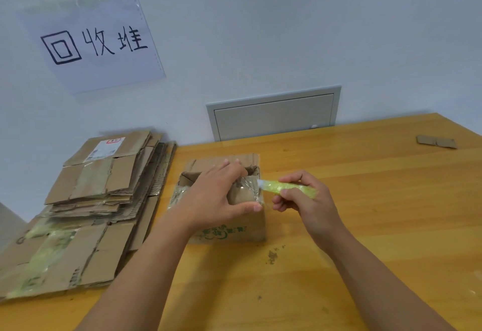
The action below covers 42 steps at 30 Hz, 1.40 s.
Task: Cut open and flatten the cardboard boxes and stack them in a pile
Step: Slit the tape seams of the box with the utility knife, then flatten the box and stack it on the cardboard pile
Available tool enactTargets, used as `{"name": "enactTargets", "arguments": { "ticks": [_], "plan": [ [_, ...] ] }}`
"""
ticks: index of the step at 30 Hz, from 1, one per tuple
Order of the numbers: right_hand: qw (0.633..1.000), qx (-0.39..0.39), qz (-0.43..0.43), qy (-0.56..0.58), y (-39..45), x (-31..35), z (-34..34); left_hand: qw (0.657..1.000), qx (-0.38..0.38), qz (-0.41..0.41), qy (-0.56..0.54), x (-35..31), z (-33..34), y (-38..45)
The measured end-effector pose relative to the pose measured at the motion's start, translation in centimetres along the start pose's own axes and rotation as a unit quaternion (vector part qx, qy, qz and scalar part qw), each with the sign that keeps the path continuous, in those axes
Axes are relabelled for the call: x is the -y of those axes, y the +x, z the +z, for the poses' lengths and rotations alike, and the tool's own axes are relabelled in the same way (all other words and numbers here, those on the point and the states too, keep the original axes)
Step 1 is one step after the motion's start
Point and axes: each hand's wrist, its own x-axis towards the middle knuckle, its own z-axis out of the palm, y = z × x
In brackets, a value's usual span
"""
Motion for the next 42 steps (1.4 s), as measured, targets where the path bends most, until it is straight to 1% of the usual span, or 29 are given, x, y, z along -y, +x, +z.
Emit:
{"name": "enactTargets", "arguments": {
  "ticks": [2, 5, 6, 7, 9, 11, 13, 15, 16, 17, 19, 20, 22, 24, 26, 28, 29, 30, 31, 34, 35, 37, 38, 39, 42],
  "plan": [
    [1.0, -0.003, 0.002, 0.021, 0.0, -0.1, 0.1, 1.0, 0.001, 0.001, 0.011, 0.2, 0.1, 0.0],
    [0.994, -0.082, -0.001, 0.068, 0.5, 0.1, -0.5, 1.0, -0.005, 0.011, 0.023, 0.3, 0.2, 0.1],
    [0.992, -0.11, -0.002, 0.06, 0.7, 0.0, -0.8, 0.999, -0.016, 0.023, 0.034, 0.3, 0.2, 0.1],
    [0.991, -0.131, -0.002, 0.03, 0.9, -0.2, -0.9, 0.998, -0.029, 0.033, 0.05, 0.2, 0.1, 0.1],
    [0.986, -0.147, -0.004, -0.081, 1.3, -1.1, -1.1, 0.993, -0.056, 0.043, 0.096, -0.3, -0.4, -0.1],
    [0.966, -0.118, -0.017, -0.231, 1.3, -2.4, -1.3, 0.985, -0.084, 0.039, 0.144, -1.2, -0.8, -0.6],
    [0.932, -0.072, -0.04, -0.353, 1.1, -3.3, -1.4, 0.969, -0.148, 0.056, 0.191, -2.0, -0.6, -1.4],
    [0.905, -0.043, -0.054, -0.42, 1.0, -3.7, -1.5, 0.952, -0.21, 0.077, 0.21, -2.2, 0.1, -2.2],
    [0.89, -0.029, -0.053, -0.451, 1.1, -3.8, -1.6, 0.949, -0.224, 0.082, 0.204, -2.3, 0.5, -2.6],
    [0.87, -0.011, -0.048, -0.491, 1.2, -3.6, -1.7, 0.948, -0.234, 0.088, 0.196, -2.3, 0.8, -3.0],
    [0.806, 0.026, -0.034, -0.59, 1.1, -3.0, -1.8, 0.947, -0.243, 0.095, 0.19, -2.4, 1.4, -3.5],
    [0.776, 0.038, -0.031, -0.628, 0.7, -2.7, -1.8, 0.946, -0.242, 0.097, 0.192, -2.4, 1.5, -3.6],
    [0.733, 0.067, -0.024, -0.677, -0.5, -1.9, -2.0, 0.948, -0.234, 0.093, 0.192, -2.6, 1.4, -3.6],
    [0.688, 0.119, -0.016, -0.716, -1.9, -1.6, -2.2, 0.953, -0.213, 0.075, 0.203, -2.6, 1.0, -3.3],
    [0.659, 0.179, 0.013, -0.73, -3.1, -1.5, -2.6, 0.958, -0.174, 0.058, 0.22, -2.6, 0.6, -3.1],
    [0.647, 0.228, 0.053, -0.725, -3.7, -1.0, -3.1, 0.968, -0.125, 0.042, 0.213, -2.4, 0.1, -3.0],
    [0.647, 0.238, 0.061, -0.722, -3.8, -0.7, -3.2, 0.973, -0.102, 0.033, 0.206, -2.2, -0.2, -3.0],
    [0.655, 0.232, 0.057, -0.716, -3.8, -0.4, -3.1, 0.976, -0.083, 0.026, 0.2, -2.0, -0.5, -3.0],
    [0.678, 0.214, 0.04, -0.702, -3.7, -0.1, -3.0, 0.979, -0.067, 0.017, 0.193, -1.9, -0.8, -3.1],
    [0.797, 0.132, -0.062, -0.587, -2.5, 0.4, -1.5, 0.984, -0.041, 0.007, 0.175, -1.7, -1.5, -3.4],
    [0.833, 0.119, -0.077, -0.534, -1.7, 0.5, -0.7, 0.984, -0.033, 0.009, 0.174, -1.6, -1.6, -3.4],
    [0.896, 0.13, -0.065, -0.42, -0.1, 0.7, 1.3, 0.985, -0.028, 0.016, 0.171, -1.4, -1.7, -3.5],
    [0.917, 0.141, -0.046, -0.371, 0.5, 0.7, 2.3, 0.985, -0.028, 0.021, 0.169, -1.2, -1.7, -3.6],
    [0.929, 0.144, -0.033, -0.339, 1.1, 0.5, 3.1, 0.985, -0.031, 0.026, 0.167, -1.0, -1.7, -3.6],
    [0.933, 0.123, -0.013, -0.338, 2.2, -0.2, 4.2, 0.983, -0.047, 0.043, 0.172, -0.2, -1.9, -3.9]
  ]
}}
